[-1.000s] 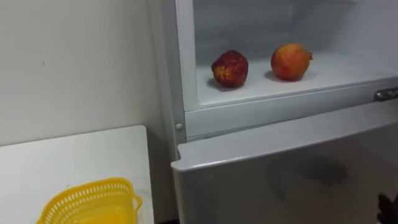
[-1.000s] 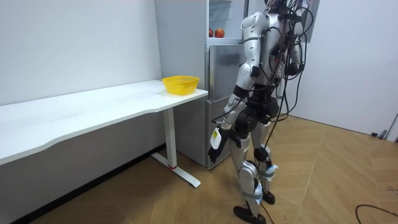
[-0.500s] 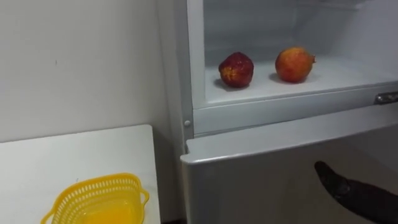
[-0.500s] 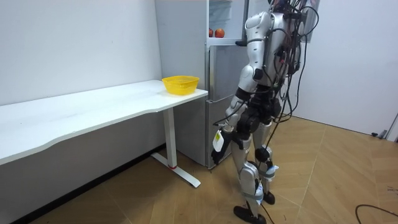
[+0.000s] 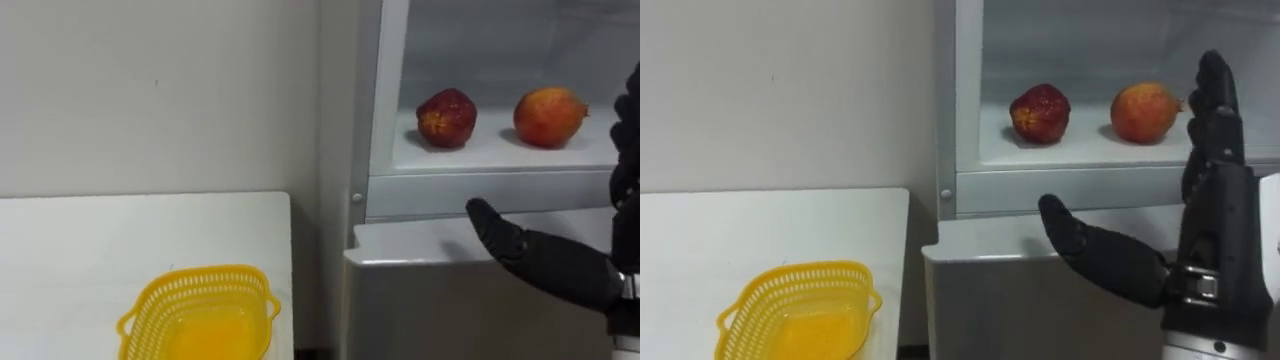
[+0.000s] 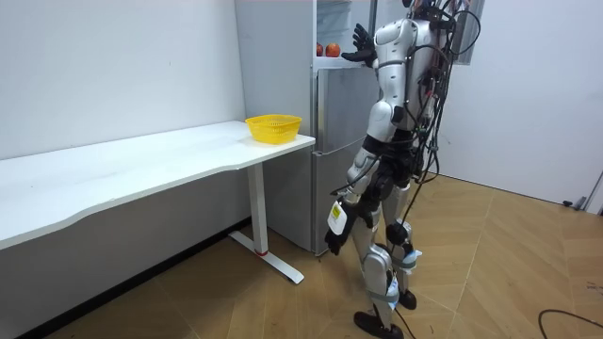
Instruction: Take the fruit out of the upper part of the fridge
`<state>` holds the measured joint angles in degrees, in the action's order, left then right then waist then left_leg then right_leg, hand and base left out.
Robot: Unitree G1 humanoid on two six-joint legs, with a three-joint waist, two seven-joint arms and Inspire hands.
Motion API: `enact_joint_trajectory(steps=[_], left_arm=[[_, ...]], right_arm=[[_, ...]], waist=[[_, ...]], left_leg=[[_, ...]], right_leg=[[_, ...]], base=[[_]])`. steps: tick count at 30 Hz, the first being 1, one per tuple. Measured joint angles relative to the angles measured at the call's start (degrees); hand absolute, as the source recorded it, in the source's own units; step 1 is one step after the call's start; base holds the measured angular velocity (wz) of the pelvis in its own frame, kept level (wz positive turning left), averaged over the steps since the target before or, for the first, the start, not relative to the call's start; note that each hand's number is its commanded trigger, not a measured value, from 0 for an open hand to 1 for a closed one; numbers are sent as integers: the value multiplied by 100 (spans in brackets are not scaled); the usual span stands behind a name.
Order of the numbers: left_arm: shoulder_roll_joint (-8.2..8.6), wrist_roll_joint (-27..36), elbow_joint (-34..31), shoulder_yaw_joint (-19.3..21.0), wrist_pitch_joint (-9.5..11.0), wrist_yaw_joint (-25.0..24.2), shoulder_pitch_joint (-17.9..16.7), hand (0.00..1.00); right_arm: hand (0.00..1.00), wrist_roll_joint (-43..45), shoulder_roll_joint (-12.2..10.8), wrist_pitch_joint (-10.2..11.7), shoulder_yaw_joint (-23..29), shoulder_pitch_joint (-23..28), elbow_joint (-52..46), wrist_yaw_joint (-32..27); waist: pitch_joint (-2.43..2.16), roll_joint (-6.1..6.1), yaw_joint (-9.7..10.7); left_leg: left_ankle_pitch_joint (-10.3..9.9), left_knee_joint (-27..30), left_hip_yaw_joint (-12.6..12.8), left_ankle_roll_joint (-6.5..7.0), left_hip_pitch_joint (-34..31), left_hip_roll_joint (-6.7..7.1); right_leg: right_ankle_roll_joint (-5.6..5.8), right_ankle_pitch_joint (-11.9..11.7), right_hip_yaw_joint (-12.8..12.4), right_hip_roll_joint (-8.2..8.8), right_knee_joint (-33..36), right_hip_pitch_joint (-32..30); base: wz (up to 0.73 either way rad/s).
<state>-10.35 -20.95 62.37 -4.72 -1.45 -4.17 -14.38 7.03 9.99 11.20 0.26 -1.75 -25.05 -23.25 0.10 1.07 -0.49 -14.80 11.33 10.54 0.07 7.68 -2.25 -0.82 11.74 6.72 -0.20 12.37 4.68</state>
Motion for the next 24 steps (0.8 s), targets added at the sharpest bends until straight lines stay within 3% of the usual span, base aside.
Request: enact_joint_trajectory(steps=[4, 9, 18, 24], left_arm=[[17, 5, 73, 4, 4, -56, -17, 0], [34, 0, 121, 62, -4, -153, -14, 0], [31, -14, 100, 408, -107, -286, -10, 0], [32, -126, 70, 403, -129, -300, 8, 0]], right_arm=[[0, -100, 197, 1, 141, -261, 350, 7], [0, -272, 252, -14, 345, -674, 906, -7], [0, -436, 433, -140, 386, -1114, 1359, 59], [0, -466, 513, -259, 383, -1469, 1866, 87]], waist=[[2, 80, -15], [7, 164, -159], [7, 195, -270], [25, 220, -316]], left_leg=[[3, 11, -142, -5, -21, 13], [22, 19, -157, -32, -22, 6], [27, 18, -205, -38, -19, 4], [33, 8, -288, -48, 9, 3]], right_leg=[[-9, -6, 149, 20, -67, 33], [-22, -14, 198, 17, -67, 40], [-29, -18, 225, 15, -79, 53], [-29, -18, 314, 14, -85, 110]], base=[[15], [3], [1], [5]])
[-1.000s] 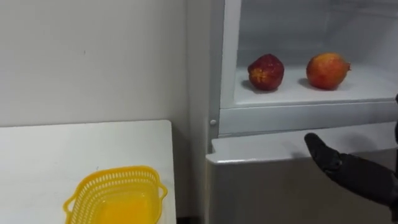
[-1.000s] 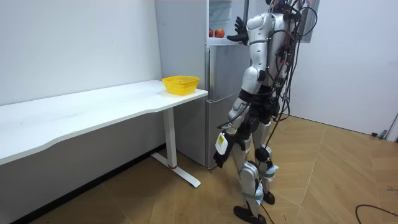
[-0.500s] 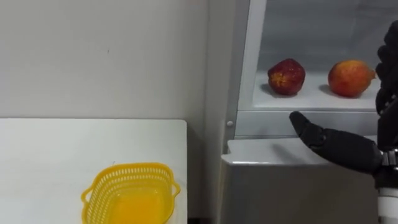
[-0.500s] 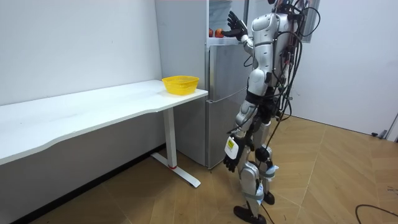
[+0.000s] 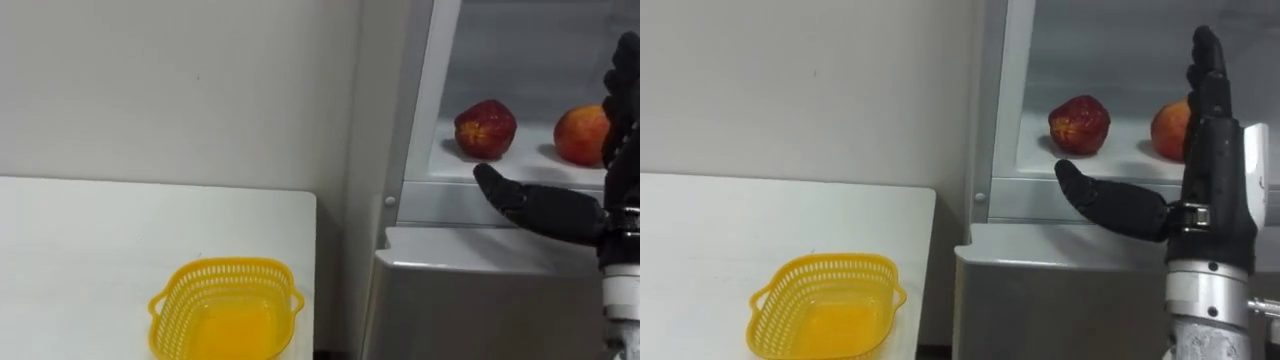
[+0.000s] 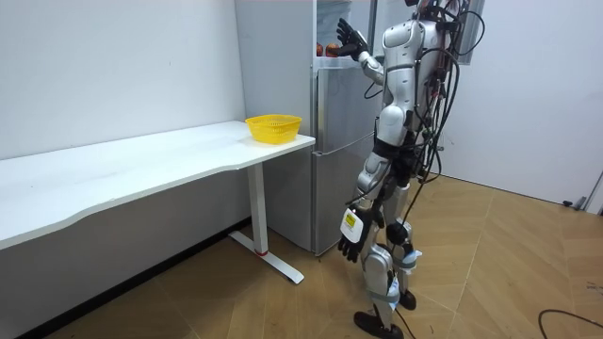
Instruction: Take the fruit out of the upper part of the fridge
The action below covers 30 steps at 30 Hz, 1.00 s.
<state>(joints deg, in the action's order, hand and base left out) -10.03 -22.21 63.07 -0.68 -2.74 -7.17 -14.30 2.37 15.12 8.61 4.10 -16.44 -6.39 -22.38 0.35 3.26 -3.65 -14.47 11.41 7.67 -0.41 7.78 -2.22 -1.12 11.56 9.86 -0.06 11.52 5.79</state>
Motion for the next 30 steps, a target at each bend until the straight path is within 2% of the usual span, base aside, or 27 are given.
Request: enact_joint_trajectory(steps=[4, 8, 11, 14, 19, 27, 30], left_arm=[[0, -119, -1, 3, -39, -48, 25, 0], [0, -134, -2, 2, -90, -64, 27, 0], [-4, -221, -11, 51, -91, -65, 34, 0], [-9, -230, -13, 76, -91, -87, 29, 0], [-12, -226, -51, 160, -97, -214, -7, 0], [-1, -247, -151, 264, -112, -355, -79, 0], [2, -265, -166, 273, -221, -346, -91, 0]], right_arm=[[0, 4, 14, -1, 1, -274, 348, 1], [0, -9, 18, -13, -1, -276, 359, 5], [0, -94, 136, -128, 1, -279, 388, 5], [0, -112, 277, -136, 2, -481, 635, 8], [0, -115, 447, -239, 6, -745, 919, 20], [0, -223, 532, -270, 8, -1026, 1067, 85], [0, -223, 605, -379, 7, -1173, 1269, 145]], waist=[[2, 9, -12], [-2, 26, -99], [0, 92, -122], [22, 185, -144], [-25, 304, -160], [-8, 280, -151], [-13, 279, -152]], left_leg=[[2, 1, -27, -3, -5, -2], [3, 0, -52, -5, -7, -2], [9, 0, -161, -13, -15, 4], [16, 7, -226, -21, 4, 2], [18, 39, -353, -26, -12, 13], [25, 39, -383, -32, -25, 25], [25, 40, -383, -31, -24, 26]], right_leg=[[0, 0, 50, 3, -4, 17], [0, 0, 136, 10, 0, 55], [0, 0, 253, 18, 0, 84], [0, 0, 331, 19, 0, 124], [-1, 0, 456, 22, -98, 198], [-1, 0, 466, 28, -102, 220], [-1, 0, 464, 29, -100, 223]], base=[[5], [3], [15], [11], [13], [2], [0]])
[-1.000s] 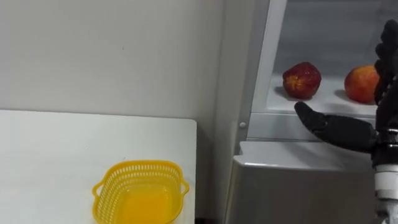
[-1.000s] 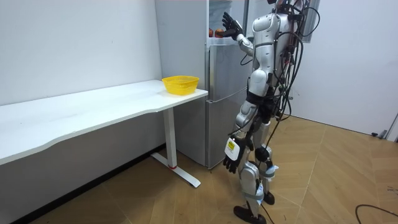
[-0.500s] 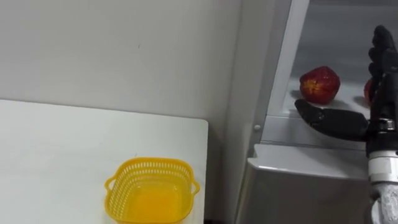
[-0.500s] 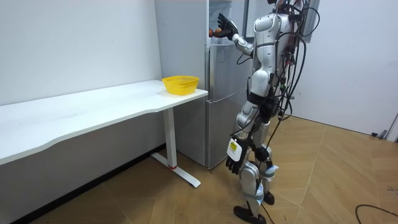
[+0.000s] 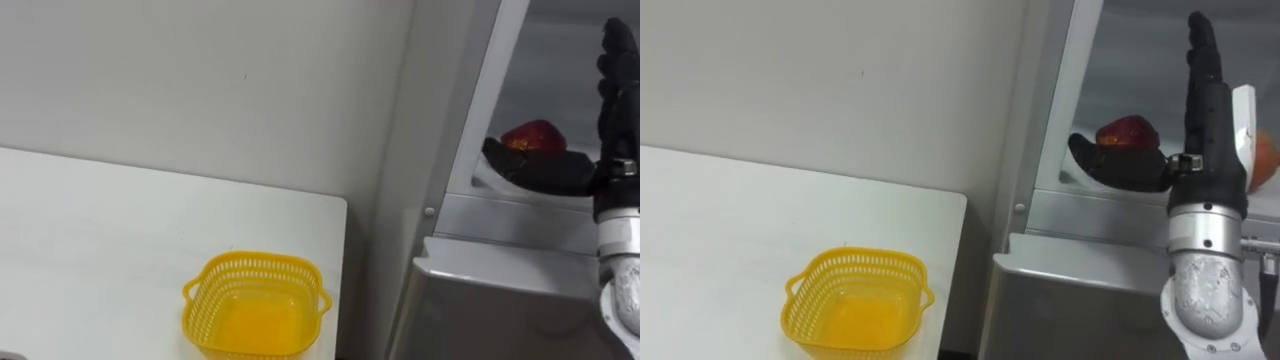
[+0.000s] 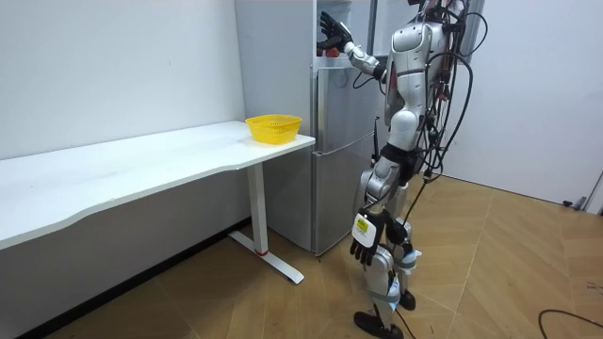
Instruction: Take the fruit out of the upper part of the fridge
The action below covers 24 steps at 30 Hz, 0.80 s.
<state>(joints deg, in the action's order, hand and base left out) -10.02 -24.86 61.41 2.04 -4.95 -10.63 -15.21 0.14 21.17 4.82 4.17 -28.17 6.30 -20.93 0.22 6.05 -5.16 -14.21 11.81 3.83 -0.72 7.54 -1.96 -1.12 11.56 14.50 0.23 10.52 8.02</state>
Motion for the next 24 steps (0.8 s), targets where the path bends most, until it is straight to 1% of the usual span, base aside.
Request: enact_joint_trajectory(steps=[1, 4, 8, 11, 15, 18, 22, 24], left_arm=[[0, 1, -3, 0, -18, 14, -7, 0], [0, 0, -4, -3, -103, 49, -5, 0], [4, 0, -5, -2, -103, 127, -4, 0], [3, -1, -19, -3, -106, 161, -2, 0], [-3, -1, -133, -7, -113, 152, 15, 0], [-18, 4, -231, -25, -111, 119, 34, 0], [-33, 7, -234, -29, -112, 79, 52, 0], [-57, 6, -234, -29, -113, 24, 48, 0]], right_arm=[[0, 10, 28, -60, 1, -11, 29, 24], [0, 18, 49, -120, -3, -43, 226, 129], [0, 18, 90, -255, -3, -107, 431, 282], [0, 16, 103, -258, -3, -131, 438, 335], [0, -6, 128, -260, -14, -447, 874, 545], [0, -4, 135, -264, -45, -574, 1075, 609], [0, 3, 176, -269, -52, -578, 1138, 720], [0, -1, 224, -305, -65, -578, 1146, 738]], waist=[[-4, 0, 0], [-7, -5, 2], [-14, -20, 1], [-20, -34, 2], [-19, -29, 21], [-19, -19, 22], [-10, -2, 25], [-2, 15, 19]], left_leg=[[0, 1, -1, 0, 0, 0], [1, 1, -21, 1, 4, 4], [2, 1, -22, 2, -11, 8], [5, 1, -22, 4, -21, 9], [10, -1, -22, 4, -18, 9], [12, -1, -34, 4, -19, 13], [24, -5, -72, 15, -17, 38], [29, -8, -73, 20, -16, 44]], right_leg=[[0, 0, 4, 1, 0, 0], [0, 0, 7, 3, 0, -15], [0, 0, 7, 7, 2, -49], [0, 0, 4, 8, 9, -67], [0, 0, 3, 10, 9, -64], [-1, 0, 19, 16, 8, -53], [-1, 0, 54, 35, 0, -35], [-1, 0, 55, 41, 1, -23]], base=[[0], [0], [0], [0], [0], [1], [4], [0]])
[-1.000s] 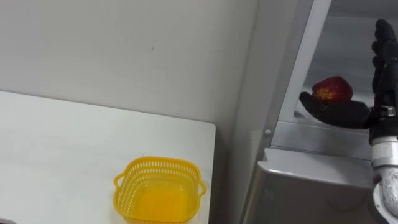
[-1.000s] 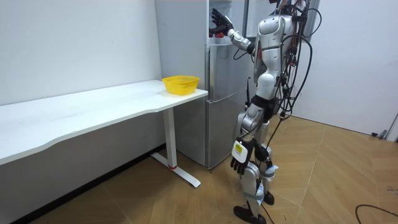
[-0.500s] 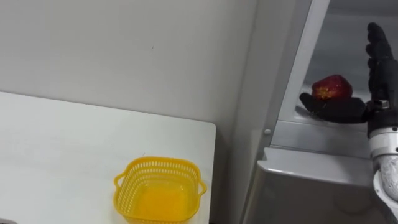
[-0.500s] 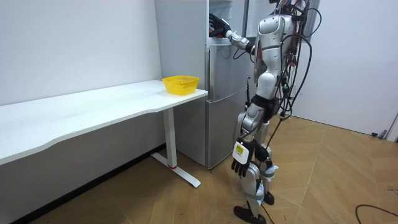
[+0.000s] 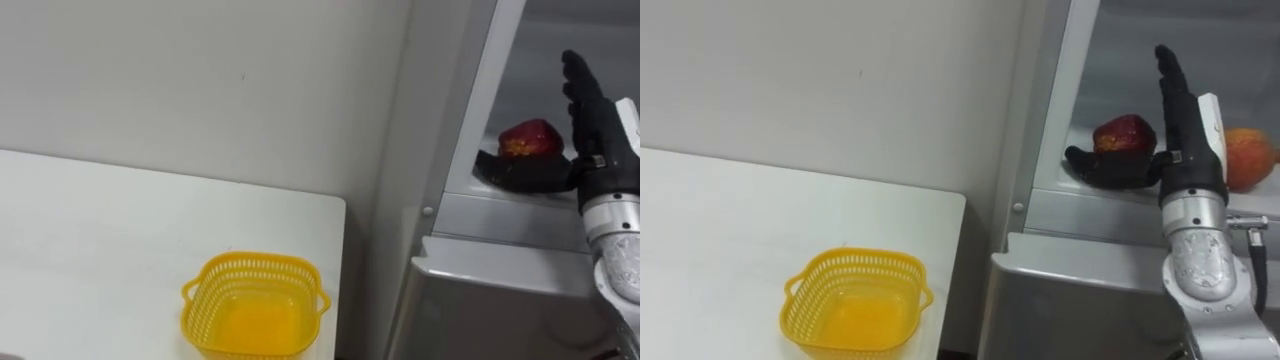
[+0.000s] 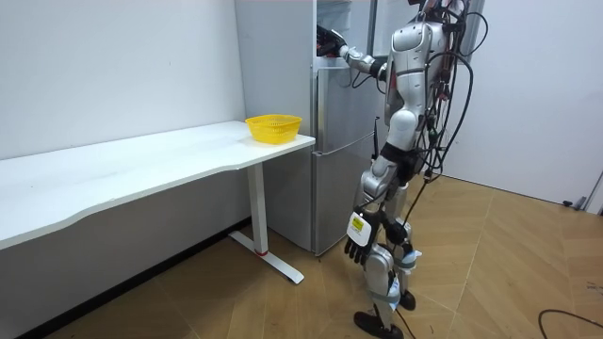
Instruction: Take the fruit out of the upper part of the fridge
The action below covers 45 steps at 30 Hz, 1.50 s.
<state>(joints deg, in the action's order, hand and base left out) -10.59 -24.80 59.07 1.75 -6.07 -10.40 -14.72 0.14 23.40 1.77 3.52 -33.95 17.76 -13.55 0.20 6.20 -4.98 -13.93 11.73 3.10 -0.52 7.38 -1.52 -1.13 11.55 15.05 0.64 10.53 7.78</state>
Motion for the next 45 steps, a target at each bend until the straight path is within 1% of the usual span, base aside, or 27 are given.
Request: enact_joint_trajectory(steps=[2, 5, 9, 12, 14, 15, 16, 23, 26, 27, 29, 30, 31, 32, 34, 37, 42, 45], left_arm=[[-30, 24, -8, 0, -7, -32, -9, 0], [-58, 29, -44, 3, -81, -69, -37, 0], [-91, 31, -153, 7, -156, -161, -95, 0], [-121, 40, -168, 6, -207, -157, -94, 0], [-141, 40, -168, 6, -242, -150, -63, 0], [-150, 40, -172, 7, -256, -145, -52, 0], [-157, 40, -171, 7, -281, -140, -39, 0], [-160, 41, -171, 6, -436, -144, 24, 0], [-161, 46, -171, 1, -485, -140, 24, 0], [-163, 45, -171, -2, -493, -140, 24, 0], [-174, 43, -172, -25, -493, -135, 32, 0], [-178, 39, -172, -25, -497, -129, 41, 0], [-179, 38, -172, -22, -507, -118, 48, 0], [-179, 36, -172, -22, -515, -111, 53, 0], [-179, 39, -172, -20, -562, -107, 48, 0], [-181, 39, -172, -22, -620, -107, 39, 0], [-183, 38, -172, -23, -640, -107, 44, 0], [-213, 43, -171, -37, -639, -107, 95, 0]], right_arm=[[0, -17, 72, -21, -17, -5, 60, 70], [0, -33, 164, -139, -21, -65, 215, 269], [0, -34, 227, -307, -36, -70, 220, 522], [0, -44, 312, -317, -135, -170, 437, 757], [0, -181, 369, -318, -183, -231, 624, 881], [0, -229, 383, -337, -218, -250, 709, 943], [0, -229, 382, -374, -234, -257, 746, 991], [0, -233, 384, -545, -232, -408, 900, 1342], [0, -262, 385, -554, -233, -410, 916, 1410], [3, -315, 385, -551, -233, -446, 999, 1461], [58, -343, 387, -547, -235, -553, 1177, 1575], [72, -342, 391, -514, -236, -599, 1293, 1653], [89, -336, 412, -498, -237, -617, 1363, 1758], [100, -336, 424, -499, -235, -626, 1389, 1798], [100, -335, 448, -524, -228, -727, 1539, 1918], [100, -334, 541, -564, -223, -728, 1553, 2013], [100, -333, 583, -561, -205, -730, 1555, 2084], [100, -247, 632, -537, -225, -731, 1533, 2080]], waist=[[12, 38, -10], [1, 97, -14], [-29, 159, -26], [-37, 177, -25], [-35, 175, -26], [-11, 178, -26], [9, 156, -26], [0, 142, -35], [-35, 119, -32], [-45, 107, -27], [-48, 95, -15], [-48, 95, -10], [-49, 97, -11], [-49, 97, -14], [-47, 100, -13], [-42, 110, -27], [-38, 127, -27], [-23, 155, -34]], left_leg=[[4, -1, 0, 2, -2, 4], [4, 4, 1, 3, -1, 6], [5, 7, 1, 5, 7, 7], [6, 12, 2, 5, 30, 7], [6, 16, 1, 5, 48, 8], [6, 15, 1, 5, 93, 8], [5, 15, 2, 5, 124, 8], [3, 6, 0, 5, 110, 7], [3, 9, -6, 5, 109, 7], [3, 11, -6, 5, 119, 7], [4, 11, -6, 5, 122, 7], [4, 12, -6, 5, 126, 8], [4, 12, -5, 5, 135, 8], [4, 12, -5, 5, 137, 8], [4, 11, -5, 5, 135, 8], [3, 7, -6, 5, 131, 7], [3, 7, -6, 4, 129, 6], [3, 7, -13, 4, 127, 5]], right_leg=[[0, 0, -1, 3, 2, 15], [0, 0, -5, 6, 9, 15], [0, 0, -19, 7, 11, 24], [0, 0, -59, 4, 13, 40], [-1, -1, -59, 3, 11, 58], [-2, -1, -59, 4, 12, 90], [-1, -1, -61, 4, 11, 120], [-8, -4, -71, -4, 27, 130], [-8, -4, -69, -4, 31, 132], [-8, -4, -70, -4, 31, 143], [-8, -4, -70, -3, 29, 146], [-8, -4, -71, -3, 29, 157], [-8, -4, -74, -3, 28, 169], [-8, -4, -75, -3, 27, 173], [-8, -4, -74, -2, 27, 171], [-8, -4, -71, -5, 27, 170], [-8, -4, -76, -7, 20, 166], [-8, -4, -76, -10, 11, 163]], base=[[0], [0], [0], [-1], [0], [0], [0], [0], [0], [0], [0], [0], [0], [0], [0], [0], [0], [0]])
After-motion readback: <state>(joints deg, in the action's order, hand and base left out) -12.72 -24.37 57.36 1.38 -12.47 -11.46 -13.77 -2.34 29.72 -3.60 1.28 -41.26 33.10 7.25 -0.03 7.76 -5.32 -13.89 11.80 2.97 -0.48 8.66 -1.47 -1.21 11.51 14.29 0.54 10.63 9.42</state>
